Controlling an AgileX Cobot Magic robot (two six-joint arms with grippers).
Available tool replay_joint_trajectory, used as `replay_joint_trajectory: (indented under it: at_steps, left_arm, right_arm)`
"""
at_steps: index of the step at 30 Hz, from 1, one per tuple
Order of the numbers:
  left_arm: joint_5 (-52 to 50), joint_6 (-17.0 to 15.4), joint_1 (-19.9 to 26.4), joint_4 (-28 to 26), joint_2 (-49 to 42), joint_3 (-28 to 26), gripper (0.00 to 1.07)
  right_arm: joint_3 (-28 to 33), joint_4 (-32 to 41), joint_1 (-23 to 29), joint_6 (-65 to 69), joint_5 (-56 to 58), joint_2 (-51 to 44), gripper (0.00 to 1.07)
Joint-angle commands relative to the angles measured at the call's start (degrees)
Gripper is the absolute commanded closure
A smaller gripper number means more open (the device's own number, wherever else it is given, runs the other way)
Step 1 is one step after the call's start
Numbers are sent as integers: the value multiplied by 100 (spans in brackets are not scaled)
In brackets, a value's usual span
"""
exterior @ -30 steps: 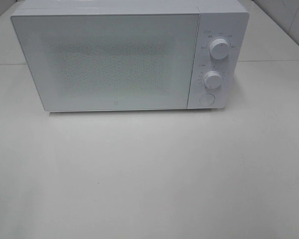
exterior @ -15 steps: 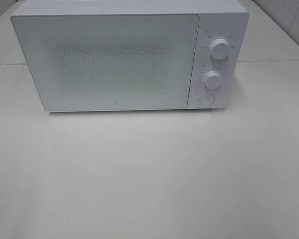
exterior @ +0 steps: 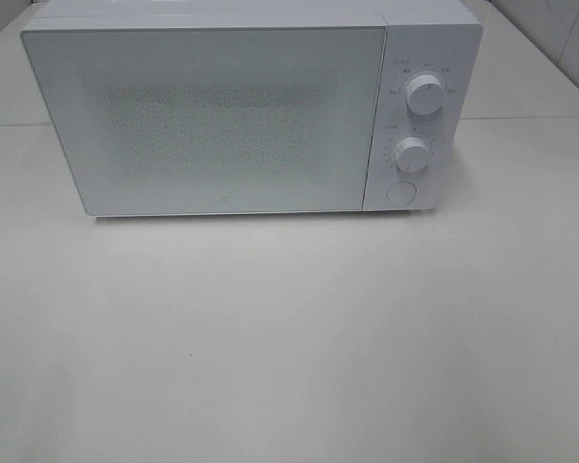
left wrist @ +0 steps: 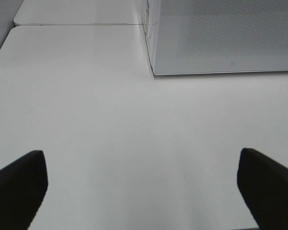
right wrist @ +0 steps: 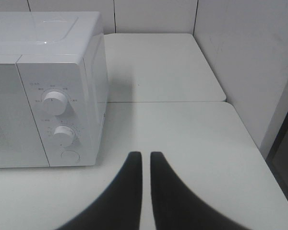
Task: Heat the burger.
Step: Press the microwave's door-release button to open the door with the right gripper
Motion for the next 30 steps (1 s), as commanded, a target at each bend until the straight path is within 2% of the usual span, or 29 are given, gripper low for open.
replay_joint_trajectory:
  at_steps: [1, 14, 26, 30]
  left_arm:
    - [-80, -11, -11, -17, -115, 6, 4]
    - [-80, -11, -11, -17, -115, 6, 4]
    - [-80, -11, -11, -17, -115, 6, 4]
    - [-80, -11, -11, -17, -115, 6, 4]
  right_arm:
    - [-34, -69, -29, -74, -642, 625, 97]
    - [40, -57, -29, -74, -2693, 2309, 95]
    - [1089, -46, -29, -74, -5787, 3581, 93]
    - [1283, -23, -29, -17, -6423, 3925, 92]
